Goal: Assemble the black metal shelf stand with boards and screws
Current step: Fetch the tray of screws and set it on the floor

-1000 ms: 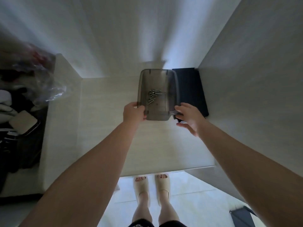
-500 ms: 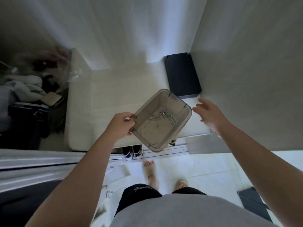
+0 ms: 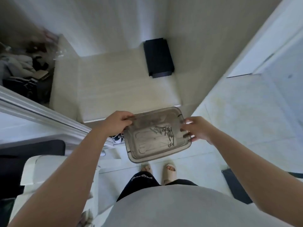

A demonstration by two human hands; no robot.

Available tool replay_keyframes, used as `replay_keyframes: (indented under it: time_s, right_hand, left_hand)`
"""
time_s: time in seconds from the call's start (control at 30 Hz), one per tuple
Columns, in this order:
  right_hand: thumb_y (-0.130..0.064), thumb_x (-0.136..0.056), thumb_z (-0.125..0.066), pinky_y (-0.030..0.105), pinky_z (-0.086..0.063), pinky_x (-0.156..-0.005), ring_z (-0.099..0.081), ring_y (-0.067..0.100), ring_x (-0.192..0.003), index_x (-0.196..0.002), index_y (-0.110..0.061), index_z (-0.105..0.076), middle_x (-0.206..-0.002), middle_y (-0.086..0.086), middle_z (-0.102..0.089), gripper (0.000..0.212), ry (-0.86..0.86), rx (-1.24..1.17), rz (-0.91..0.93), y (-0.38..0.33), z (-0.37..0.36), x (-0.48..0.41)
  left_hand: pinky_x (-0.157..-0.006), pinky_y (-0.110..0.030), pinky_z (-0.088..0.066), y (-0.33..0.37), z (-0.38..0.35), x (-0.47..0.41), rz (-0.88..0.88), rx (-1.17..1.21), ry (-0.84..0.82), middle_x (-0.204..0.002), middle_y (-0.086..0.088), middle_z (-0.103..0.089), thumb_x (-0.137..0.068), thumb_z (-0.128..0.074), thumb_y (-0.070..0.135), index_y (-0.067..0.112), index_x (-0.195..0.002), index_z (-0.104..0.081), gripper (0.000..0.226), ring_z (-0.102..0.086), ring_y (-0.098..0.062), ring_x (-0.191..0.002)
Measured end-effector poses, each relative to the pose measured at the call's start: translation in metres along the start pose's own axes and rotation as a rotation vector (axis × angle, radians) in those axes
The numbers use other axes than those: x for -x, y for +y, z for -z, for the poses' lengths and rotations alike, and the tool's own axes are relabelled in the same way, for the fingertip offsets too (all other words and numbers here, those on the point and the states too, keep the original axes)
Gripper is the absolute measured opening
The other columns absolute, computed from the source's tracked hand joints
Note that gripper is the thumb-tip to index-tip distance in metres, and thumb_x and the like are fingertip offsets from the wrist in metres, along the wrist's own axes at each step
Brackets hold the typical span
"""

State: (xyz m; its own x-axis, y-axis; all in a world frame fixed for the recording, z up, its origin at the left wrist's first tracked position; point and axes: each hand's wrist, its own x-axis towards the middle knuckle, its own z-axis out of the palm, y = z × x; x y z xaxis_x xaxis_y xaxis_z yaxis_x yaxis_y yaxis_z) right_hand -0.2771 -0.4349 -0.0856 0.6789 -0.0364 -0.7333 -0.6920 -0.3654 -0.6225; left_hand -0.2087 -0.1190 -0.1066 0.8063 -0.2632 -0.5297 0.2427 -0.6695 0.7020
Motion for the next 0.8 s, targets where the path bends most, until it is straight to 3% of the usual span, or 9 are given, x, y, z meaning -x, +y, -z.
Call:
replay_keyframes:
  time_s: [0.07,0.2,0.27,0.37,0.5,0.63,0.8]
  right_hand:
    - [-0.007,-0.098,-0.059,0.030,-0.057,-0.054,-0.064,0.029,-0.069,-0.114,-0.004,-0.064,-0.096,0.017,-0.071,0.017,0.036,-0.058,-0.018,0.026,0.005,0.016]
    - [-0.001,-0.094,-0.062,0.035,-0.060,-0.053,-0.066,0.033,-0.067,-0.097,0.000,-0.066,-0.094,0.024,-0.071,0.005,0.162,-0.183,-0.058,0.082,0.006,0.053]
    - [0.002,-0.093,-0.061,0.036,-0.060,-0.052,-0.066,0.033,-0.067,-0.097,0.003,-0.066,-0.092,0.024,-0.070,0.006,0.243,-0.253,-0.081,0.112,0.002,0.074]
    - [0.004,-0.092,-0.060,0.036,-0.061,-0.051,-0.065,0.032,-0.066,-0.102,0.008,-0.066,-0.096,0.030,-0.070,0.012,0.377,-0.397,-0.124,0.160,-0.011,0.108]
    - [0.004,-0.090,-0.061,0.036,-0.061,-0.054,-0.065,0.027,-0.063,-0.097,0.002,-0.068,-0.095,0.029,-0.071,0.010,0.557,-0.555,-0.218,0.228,-0.046,0.156]
    - [0.000,-0.087,-0.064,0.034,-0.058,-0.052,-0.065,0.023,-0.058,-0.088,-0.002,-0.071,-0.087,0.022,-0.071,0.008,0.732,-0.685,-0.358,0.295,-0.083,0.198]
    - [-0.008,-0.090,-0.067,0.035,-0.059,-0.055,-0.071,0.029,-0.065,-0.099,-0.007,-0.071,-0.084,0.016,-0.074,0.010,0.888,-0.860,-0.466,0.371,-0.121,0.243]
  left_hand:
    - [-0.065,-0.023,-0.053,0.009,-0.017,0.003,-0.041,-0.051,-0.056,-0.094,0.013,-0.069,-0.098,-0.059,0.010,0.033,-0.103,-0.065,0.024,-0.064,-0.009,-0.079]
    - [-0.075,-0.034,-0.054,0.025,-0.058,0.008,-0.069,-0.020,-0.140,-0.101,0.007,-0.071,-0.099,-0.058,0.011,0.037,-0.104,-0.065,0.027,-0.066,-0.015,-0.087]
    - [-0.076,-0.036,-0.058,0.031,-0.082,0.011,-0.050,0.062,-0.149,-0.104,0.005,-0.071,-0.098,-0.061,0.017,0.033,-0.114,-0.065,0.022,-0.070,-0.016,-0.089]
    - [-0.070,-0.029,-0.060,0.038,-0.118,0.020,0.012,0.118,-0.206,-0.109,0.004,-0.068,-0.094,-0.067,0.030,0.032,-0.123,-0.061,0.030,-0.072,-0.013,-0.091]
    - [-0.084,-0.038,-0.060,0.042,-0.175,0.038,0.055,0.026,-0.401,-0.105,0.003,-0.072,-0.095,-0.064,0.038,0.032,-0.113,-0.063,0.019,-0.072,-0.018,-0.094]
    - [-0.066,-0.029,-0.058,0.043,-0.241,0.061,0.064,-0.051,-0.541,-0.091,0.003,-0.076,-0.098,-0.062,0.025,0.025,-0.106,-0.065,0.009,-0.074,-0.015,-0.075]
    - [-0.077,-0.039,-0.058,0.047,-0.318,0.095,-0.017,-0.255,-0.671,-0.092,-0.003,-0.074,-0.096,-0.058,0.009,0.025,-0.091,-0.068,0.020,-0.069,-0.023,-0.079]
